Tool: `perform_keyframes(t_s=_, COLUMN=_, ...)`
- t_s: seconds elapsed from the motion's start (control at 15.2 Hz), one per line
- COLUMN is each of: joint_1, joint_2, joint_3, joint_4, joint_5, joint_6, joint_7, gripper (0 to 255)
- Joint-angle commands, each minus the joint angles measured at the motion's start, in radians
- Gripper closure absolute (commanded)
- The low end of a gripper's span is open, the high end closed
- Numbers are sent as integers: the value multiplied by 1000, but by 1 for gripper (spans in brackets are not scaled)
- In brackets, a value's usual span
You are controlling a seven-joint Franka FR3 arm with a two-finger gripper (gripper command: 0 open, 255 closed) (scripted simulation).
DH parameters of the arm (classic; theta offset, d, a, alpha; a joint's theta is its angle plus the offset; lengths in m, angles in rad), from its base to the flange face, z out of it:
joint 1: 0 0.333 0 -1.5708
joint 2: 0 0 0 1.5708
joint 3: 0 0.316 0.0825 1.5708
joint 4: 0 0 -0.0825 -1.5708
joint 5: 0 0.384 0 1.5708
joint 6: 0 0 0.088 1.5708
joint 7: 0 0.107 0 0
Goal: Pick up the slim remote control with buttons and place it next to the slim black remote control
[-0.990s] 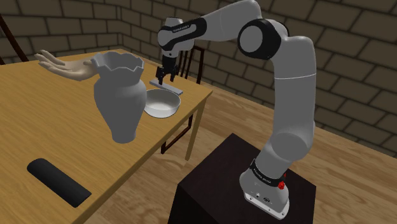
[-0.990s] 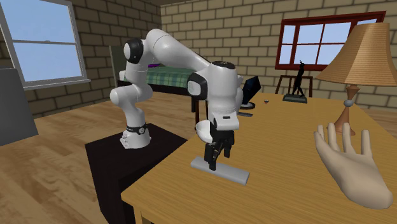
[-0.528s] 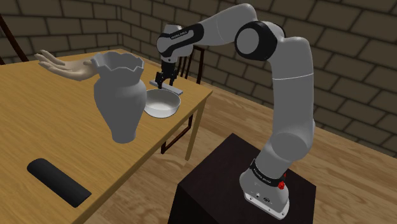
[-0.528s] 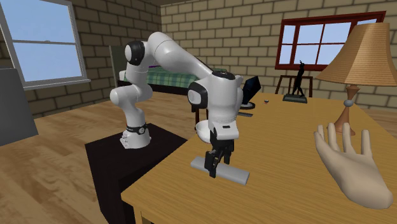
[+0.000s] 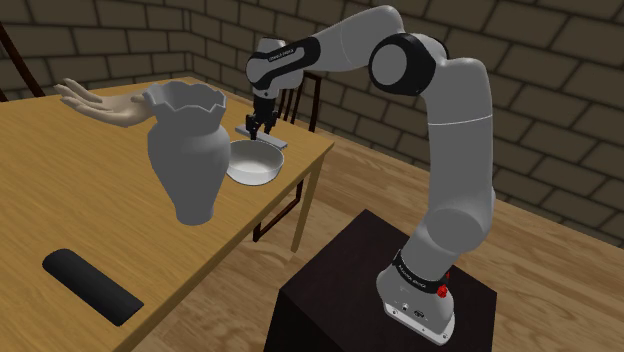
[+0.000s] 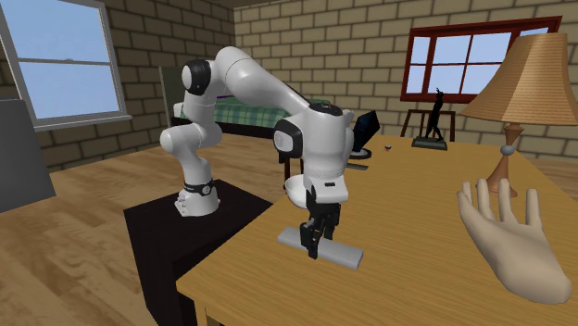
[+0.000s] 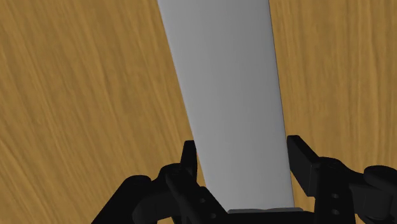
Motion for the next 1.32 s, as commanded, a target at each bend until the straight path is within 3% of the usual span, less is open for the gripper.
perform_keyframes(t_s=0.0, joint_1=0, joint_2=1, joint_3=0, joint_4=-1, joint_5=0, joint_6=0, joint_7=0, gripper=255)
perform_keyframes(t_s=0.4, joint_1=0, joint_2=1, joint_3=0, joint_4=-1, joint_5=0, joint_6=0, joint_7=0, gripper=255)
perform_keyframes(t_s=1.25, joint_1=1, joint_2=-62, joint_3=-5, joint_4=81, joint_5=-9, joint_6=-143, joint_7=8, gripper=255)
